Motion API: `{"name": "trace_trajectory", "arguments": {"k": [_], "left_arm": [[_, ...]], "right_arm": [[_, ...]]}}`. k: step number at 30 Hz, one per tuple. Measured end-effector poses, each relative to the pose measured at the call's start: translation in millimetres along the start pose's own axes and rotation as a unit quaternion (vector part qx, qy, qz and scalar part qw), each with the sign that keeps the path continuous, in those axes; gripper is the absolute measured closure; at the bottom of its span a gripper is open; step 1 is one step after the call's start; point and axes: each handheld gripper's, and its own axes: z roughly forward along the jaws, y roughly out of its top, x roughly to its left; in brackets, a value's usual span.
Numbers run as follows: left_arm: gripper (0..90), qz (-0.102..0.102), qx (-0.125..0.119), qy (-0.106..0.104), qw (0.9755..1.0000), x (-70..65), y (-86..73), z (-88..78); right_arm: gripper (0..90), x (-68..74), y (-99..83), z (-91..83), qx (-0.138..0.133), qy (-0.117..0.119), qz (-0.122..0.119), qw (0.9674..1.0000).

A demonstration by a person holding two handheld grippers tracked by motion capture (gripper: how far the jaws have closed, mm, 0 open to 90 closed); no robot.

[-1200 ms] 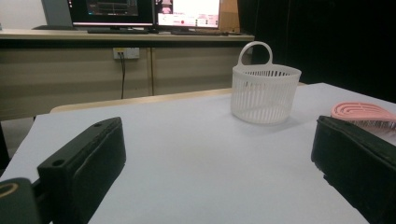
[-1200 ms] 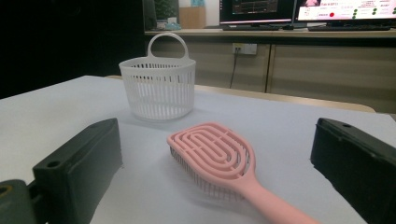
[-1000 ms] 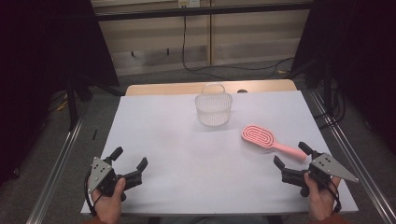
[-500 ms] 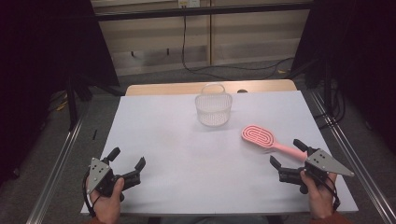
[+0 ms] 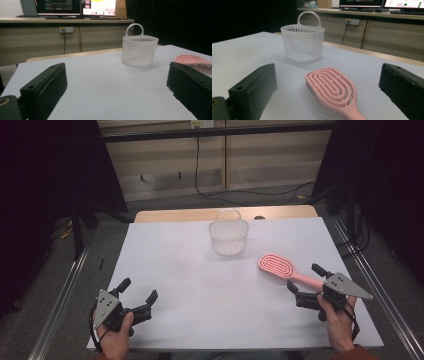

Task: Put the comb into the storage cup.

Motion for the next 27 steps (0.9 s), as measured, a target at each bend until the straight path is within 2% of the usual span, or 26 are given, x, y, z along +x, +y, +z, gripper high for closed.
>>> {"name": "trace_trajectory", "arguments": {"k": [3,8,11,19,20,23,25,26,27], "left_arm": [[3.1,-0.005,-0.002,-0.004,1.0,-0.5,0.1,-0.4],[3.1,0.003,-0.002,-0.001,1.0,-1.2,0.9,-1.4],[3.1,0.007,-0.001,0.003,1.0,-0.8,0.6,-1.3],[3.1,0.013,0.004,0.008,0.9999,-0.1,0.2,-1.5],[3.1,0.009,0.009,-0.001,0.9999,-0.3,-0.2,-0.8],[3.1,0.005,0.008,-0.001,1.0,-0.8,-0.5,-0.6],[3.1,0.006,0.009,-0.002,0.9999,-0.6,-0.4,-1.0],[3.1,0.007,0.009,-0.001,0.9999,-0.5,-0.4,-1.2],[3.1,0.009,0.008,0.0,0.9999,-0.5,-0.3,-1.3]], "right_arm": [[1.4,-1.0,4.7,5.0,-0.001,-0.009,-0.006,0.9999],[0.9,-6.2,16.7,12.5,-0.01,-0.012,-0.005,0.9999],[0.0,-7.3,21.0,16.3,-0.008,0.007,-0.005,0.9999],[0.0,-11.4,27.2,29.8,-0.004,0.014,-0.012,0.9998],[0.0,-12.2,28.1,32.3,-0.003,0.017,-0.009,0.9998],[0.0,-13.5,29.7,37.8,0.007,0.021,-0.008,0.9997],[0.0,-14.9,29.9,43.8,0.016,0.014,-0.004,0.9998],[2.1,-15.5,29.1,49.4,0.02,-0.006,-0.003,0.9998],[2.1,-15.5,29.1,49.4,0.02,-0.006,-0.003,0.9998]]}}
